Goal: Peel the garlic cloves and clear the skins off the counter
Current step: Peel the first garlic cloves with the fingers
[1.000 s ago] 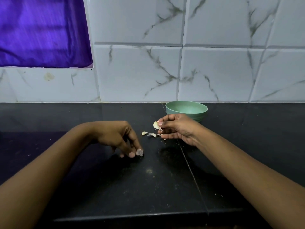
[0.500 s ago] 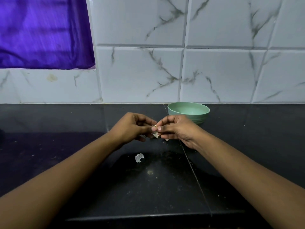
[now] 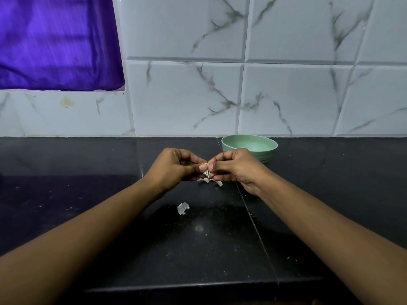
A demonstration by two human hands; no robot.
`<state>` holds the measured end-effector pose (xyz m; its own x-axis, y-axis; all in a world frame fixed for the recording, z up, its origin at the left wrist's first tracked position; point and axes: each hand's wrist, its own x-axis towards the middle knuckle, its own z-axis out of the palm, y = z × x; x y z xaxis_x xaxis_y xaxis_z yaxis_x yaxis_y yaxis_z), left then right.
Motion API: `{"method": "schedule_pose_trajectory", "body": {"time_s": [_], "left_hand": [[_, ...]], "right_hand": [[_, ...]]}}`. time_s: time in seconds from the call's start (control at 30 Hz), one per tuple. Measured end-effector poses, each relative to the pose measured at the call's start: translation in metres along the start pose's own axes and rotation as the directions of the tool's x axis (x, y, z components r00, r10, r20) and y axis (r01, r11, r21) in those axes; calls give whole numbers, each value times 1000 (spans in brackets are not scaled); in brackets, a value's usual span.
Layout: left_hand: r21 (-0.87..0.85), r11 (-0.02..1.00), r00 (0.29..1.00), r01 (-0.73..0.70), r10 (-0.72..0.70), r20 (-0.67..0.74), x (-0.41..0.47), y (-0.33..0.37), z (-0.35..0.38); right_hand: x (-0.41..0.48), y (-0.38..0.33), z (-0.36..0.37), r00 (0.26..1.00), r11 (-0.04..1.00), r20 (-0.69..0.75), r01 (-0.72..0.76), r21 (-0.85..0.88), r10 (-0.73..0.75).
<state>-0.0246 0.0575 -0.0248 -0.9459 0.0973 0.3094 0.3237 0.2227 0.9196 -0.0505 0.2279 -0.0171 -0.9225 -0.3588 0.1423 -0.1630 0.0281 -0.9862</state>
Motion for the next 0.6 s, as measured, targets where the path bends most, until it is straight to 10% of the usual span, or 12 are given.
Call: {"method": "schedule_pose_trajectory", "body": {"time_s": [0.33,0.6], "left_hand": [[47,996,997,76,-77,26,1,1,-11],[53,983,983,175,-177,39,3,-2,-17]], "right_hand": [[1,0,-9,998,998,47,-50,-29,52],[3,6,-7,995,787,65,101,-608,-77]]}}
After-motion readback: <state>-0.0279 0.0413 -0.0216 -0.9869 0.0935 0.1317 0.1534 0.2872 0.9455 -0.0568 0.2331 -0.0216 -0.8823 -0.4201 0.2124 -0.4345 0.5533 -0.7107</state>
